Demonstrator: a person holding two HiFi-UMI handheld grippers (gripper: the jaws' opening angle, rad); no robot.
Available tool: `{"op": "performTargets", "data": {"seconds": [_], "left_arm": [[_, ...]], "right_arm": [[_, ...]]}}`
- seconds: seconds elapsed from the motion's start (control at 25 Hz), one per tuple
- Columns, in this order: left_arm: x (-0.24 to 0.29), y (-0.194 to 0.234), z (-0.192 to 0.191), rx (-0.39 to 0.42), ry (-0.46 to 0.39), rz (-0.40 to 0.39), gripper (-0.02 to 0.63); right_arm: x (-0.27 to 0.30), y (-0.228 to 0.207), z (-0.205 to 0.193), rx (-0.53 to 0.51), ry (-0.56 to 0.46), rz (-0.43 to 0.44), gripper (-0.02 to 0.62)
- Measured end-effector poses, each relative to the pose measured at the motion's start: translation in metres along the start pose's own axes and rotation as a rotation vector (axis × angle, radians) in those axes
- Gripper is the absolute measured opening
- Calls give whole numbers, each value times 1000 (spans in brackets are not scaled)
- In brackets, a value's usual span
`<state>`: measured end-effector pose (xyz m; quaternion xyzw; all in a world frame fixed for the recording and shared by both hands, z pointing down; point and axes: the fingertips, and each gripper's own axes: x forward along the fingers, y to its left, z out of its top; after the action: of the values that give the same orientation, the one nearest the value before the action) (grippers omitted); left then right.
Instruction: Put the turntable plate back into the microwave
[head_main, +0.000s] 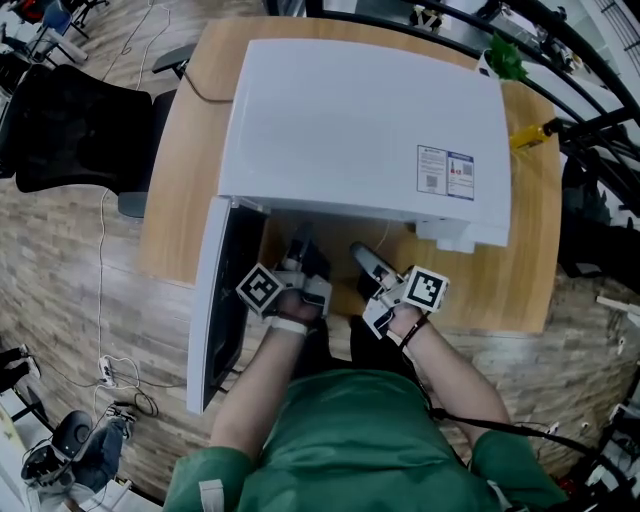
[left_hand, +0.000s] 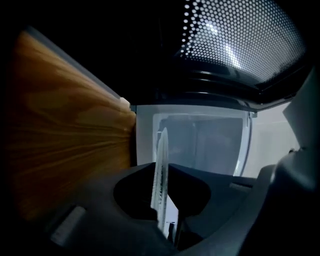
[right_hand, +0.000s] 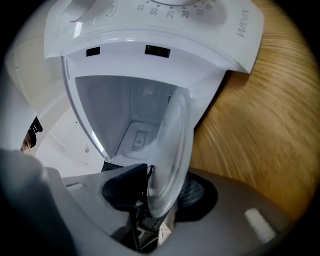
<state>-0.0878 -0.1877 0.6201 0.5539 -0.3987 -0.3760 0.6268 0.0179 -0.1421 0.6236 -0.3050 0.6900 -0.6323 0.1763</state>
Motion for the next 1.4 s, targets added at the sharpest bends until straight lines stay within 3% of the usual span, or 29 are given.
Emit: {"op": "performTargets", "data": {"seconds": [0.2, 0.48, 0.84, 1.0, 1.4], "left_arm": [[6, 3, 2, -4, -13, 14, 37], [15, 10, 6, 14, -11, 47, 38], [8, 13, -4, 77, 60, 74, 93], [-5, 9, -17, 64, 87, 50, 104], [-28, 15, -20, 129, 124, 133, 100]], "right_arm": [[-1, 4, -32, 35, 45, -7, 159], [3, -7, -33, 59, 7, -62, 58], [6, -14, -24, 146, -54, -63, 43], [12, -15, -19, 159, -62, -60, 41], [28, -11, -9, 174, -83, -49, 41]]}}
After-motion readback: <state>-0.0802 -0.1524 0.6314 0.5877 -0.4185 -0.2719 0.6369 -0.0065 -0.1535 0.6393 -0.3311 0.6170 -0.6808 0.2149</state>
